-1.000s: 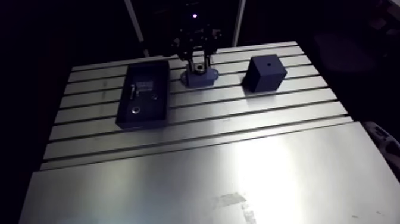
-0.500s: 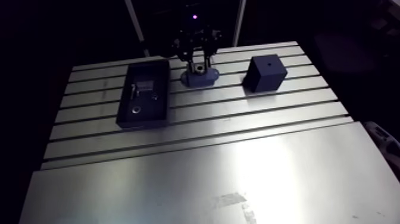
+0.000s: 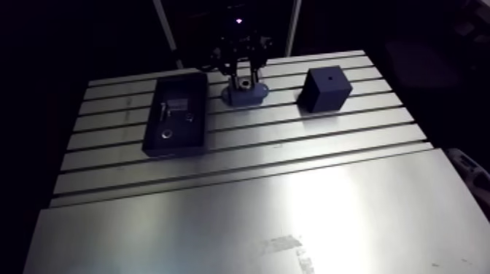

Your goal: Pick up the bearing and press it into the housing until flush.

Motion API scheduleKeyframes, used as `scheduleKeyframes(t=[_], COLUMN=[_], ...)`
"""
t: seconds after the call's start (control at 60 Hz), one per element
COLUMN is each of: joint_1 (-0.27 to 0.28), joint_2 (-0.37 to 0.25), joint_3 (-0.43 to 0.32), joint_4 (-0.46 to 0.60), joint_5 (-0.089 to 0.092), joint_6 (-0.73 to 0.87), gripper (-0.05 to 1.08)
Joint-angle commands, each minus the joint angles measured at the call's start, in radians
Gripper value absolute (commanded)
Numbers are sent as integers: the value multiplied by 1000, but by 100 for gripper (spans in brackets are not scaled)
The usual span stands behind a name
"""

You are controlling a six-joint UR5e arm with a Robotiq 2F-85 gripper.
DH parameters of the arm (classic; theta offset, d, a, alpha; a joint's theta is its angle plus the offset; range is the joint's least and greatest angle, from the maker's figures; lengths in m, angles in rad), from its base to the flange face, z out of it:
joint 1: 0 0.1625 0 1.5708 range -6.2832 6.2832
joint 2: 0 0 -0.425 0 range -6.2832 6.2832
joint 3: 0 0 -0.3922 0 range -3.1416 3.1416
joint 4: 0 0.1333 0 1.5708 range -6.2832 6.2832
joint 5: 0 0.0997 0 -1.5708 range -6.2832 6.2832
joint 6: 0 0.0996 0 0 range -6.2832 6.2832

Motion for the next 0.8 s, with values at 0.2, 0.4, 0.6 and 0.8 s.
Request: scheduleKeyframes(t=[0.2, 0.4, 0.6, 0.8], joint_1=[0, 0, 0, 0], joint_2=[3, 3, 3, 3], joint_3=[-2, -3, -5, -9], joint_4=[0, 0, 0, 0], joint_5=[1, 3, 4, 4], joint_6=[1, 1, 1, 1], gripper=[56, 56, 56, 56])
